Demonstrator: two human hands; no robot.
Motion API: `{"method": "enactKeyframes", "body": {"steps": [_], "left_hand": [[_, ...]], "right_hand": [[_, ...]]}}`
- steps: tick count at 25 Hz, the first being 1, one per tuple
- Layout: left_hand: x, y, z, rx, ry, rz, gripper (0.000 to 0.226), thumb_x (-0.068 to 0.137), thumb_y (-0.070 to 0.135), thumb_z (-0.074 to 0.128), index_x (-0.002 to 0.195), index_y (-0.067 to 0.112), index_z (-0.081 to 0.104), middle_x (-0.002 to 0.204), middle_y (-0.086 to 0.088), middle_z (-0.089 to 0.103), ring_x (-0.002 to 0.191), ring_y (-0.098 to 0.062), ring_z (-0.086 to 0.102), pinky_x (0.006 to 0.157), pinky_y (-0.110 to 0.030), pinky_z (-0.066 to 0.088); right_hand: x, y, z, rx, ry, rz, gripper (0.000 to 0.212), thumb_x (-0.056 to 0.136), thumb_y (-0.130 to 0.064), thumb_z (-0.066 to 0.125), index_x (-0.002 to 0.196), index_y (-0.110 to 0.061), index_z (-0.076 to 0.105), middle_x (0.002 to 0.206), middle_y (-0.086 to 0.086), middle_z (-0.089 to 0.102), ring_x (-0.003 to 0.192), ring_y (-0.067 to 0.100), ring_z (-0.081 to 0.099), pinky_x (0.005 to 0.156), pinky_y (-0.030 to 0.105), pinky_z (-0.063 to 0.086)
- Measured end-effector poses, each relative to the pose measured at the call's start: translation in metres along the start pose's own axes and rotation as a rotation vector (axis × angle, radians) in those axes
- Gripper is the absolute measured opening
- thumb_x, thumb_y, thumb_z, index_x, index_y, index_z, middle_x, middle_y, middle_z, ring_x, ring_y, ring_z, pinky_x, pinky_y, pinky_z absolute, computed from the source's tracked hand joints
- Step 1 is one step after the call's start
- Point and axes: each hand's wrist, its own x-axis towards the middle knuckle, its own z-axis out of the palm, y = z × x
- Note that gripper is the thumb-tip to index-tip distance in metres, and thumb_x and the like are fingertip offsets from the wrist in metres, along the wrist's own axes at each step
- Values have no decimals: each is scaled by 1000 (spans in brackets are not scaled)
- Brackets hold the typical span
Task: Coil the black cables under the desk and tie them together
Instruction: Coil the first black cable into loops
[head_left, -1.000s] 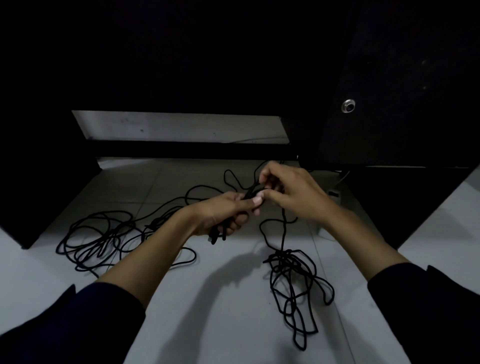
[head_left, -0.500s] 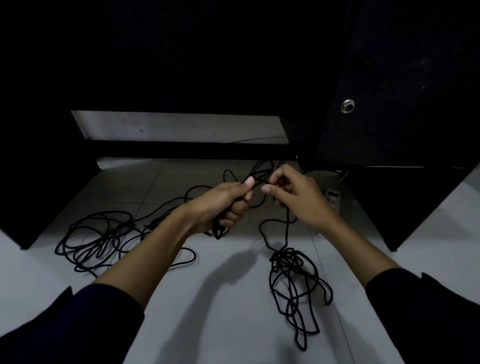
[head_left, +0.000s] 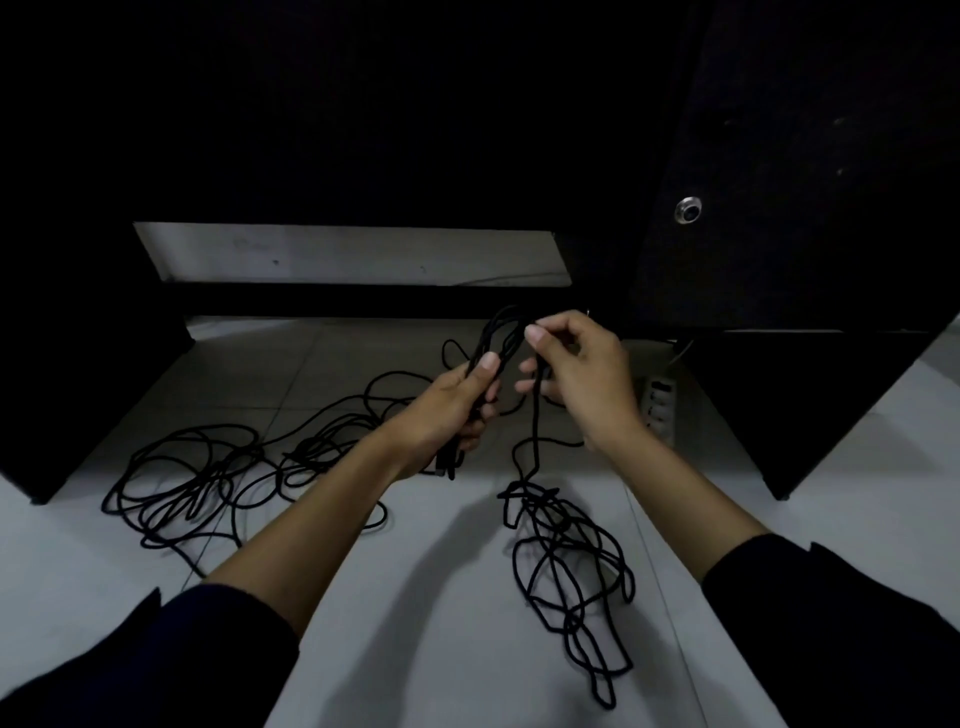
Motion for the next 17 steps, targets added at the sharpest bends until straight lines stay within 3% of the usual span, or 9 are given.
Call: {"method": "enactKeyframes", "body": {"steps": [3,6,7,9,11,14,15,17], "left_hand": [[0,-1,3,40,22,43,38,101,44,33,76,17,42,90,2,66,53,-9,38,52,-21,37],[1,-3,2,96,-4,71,37,101,45,31,77,18,39,111,-2,72,73,-9,57,68,-25,44],[2,-4,2,103,-15,78,38,101,46,30,77,17,38,112,-4,72,86,-9,64,77,-28,46],[4,-7,2,76,-13,92,40,101,46,30,76,17,39,108,-3,73,110,-9,63,97,-32,45],[4,-9,5,31,27,89,40,101,45,33,72,19,44,99,7,71,116,-7,60,103,-35,44],[5,-11,8,-51,22,56,39,100,43,34,71,19,45,101,10,68,114,1,58,94,-23,46],[5,-13,9,-79,3,49,39,101,43,33,72,18,43,103,8,69,113,-1,60,94,-23,46],[6,-14,11,-131,-14,49,37,101,41,33,74,16,42,97,2,69,105,-13,65,95,-29,47]], "right_hand": [[6,-4,7,-28,87,20,5,93,-17,62,90,-16,65,81,-2,62,76,10,65,67,33,60],[11,-7,11,-306,147,-52,14,93,-27,62,100,-19,69,92,-5,68,82,1,60,68,8,47],[13,-9,12,-348,149,-58,18,94,-28,60,105,-18,69,97,-5,68,84,2,60,68,6,46],[16,-10,16,-351,129,-46,25,95,-29,58,114,-15,68,104,-1,70,91,12,64,78,23,55],[18,-11,17,-380,95,-16,29,96,-30,56,118,-14,67,109,2,70,95,17,65,84,36,56],[19,-11,14,-343,10,54,25,98,-28,54,113,-13,68,109,0,68,89,11,62,76,29,55],[20,-11,13,-328,-6,74,23,98,-28,54,110,-15,67,106,-1,67,86,13,62,72,28,55],[23,-11,12,-306,-19,95,15,98,-26,54,106,-17,63,100,-4,62,94,17,61,80,32,52]]}}
